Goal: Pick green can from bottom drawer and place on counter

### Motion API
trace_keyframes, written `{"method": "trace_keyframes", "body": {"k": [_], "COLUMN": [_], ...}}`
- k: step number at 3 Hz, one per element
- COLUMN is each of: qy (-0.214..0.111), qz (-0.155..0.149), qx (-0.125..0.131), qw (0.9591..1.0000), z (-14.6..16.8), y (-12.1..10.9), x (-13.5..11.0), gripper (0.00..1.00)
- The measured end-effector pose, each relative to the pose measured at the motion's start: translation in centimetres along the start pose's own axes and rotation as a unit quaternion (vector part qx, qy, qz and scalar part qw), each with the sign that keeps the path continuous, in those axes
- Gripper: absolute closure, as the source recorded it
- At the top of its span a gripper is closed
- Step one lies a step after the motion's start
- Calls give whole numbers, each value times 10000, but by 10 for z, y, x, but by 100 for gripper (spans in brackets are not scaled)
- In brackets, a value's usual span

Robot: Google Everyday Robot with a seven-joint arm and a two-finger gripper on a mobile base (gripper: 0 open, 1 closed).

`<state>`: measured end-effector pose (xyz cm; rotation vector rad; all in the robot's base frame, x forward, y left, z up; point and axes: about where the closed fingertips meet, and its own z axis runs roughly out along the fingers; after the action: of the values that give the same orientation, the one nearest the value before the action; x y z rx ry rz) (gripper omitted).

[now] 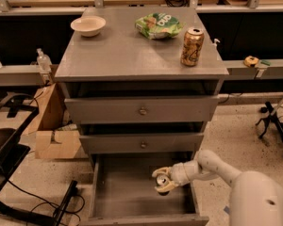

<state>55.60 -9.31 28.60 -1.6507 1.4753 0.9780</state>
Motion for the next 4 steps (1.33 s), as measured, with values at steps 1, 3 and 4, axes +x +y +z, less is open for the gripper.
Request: {"method": "trace_keyframes", "body": {"k": [1, 3, 4], "qy": [-197, -394, -399], "qz": [182, 211, 216], "qx": [76, 1065, 1061], "qw": [9996, 9933, 9933], "z": [-37, -134, -133], "y": [3, 17, 17], "x": [-75, -249, -249], "gripper": [100, 100, 100]}}
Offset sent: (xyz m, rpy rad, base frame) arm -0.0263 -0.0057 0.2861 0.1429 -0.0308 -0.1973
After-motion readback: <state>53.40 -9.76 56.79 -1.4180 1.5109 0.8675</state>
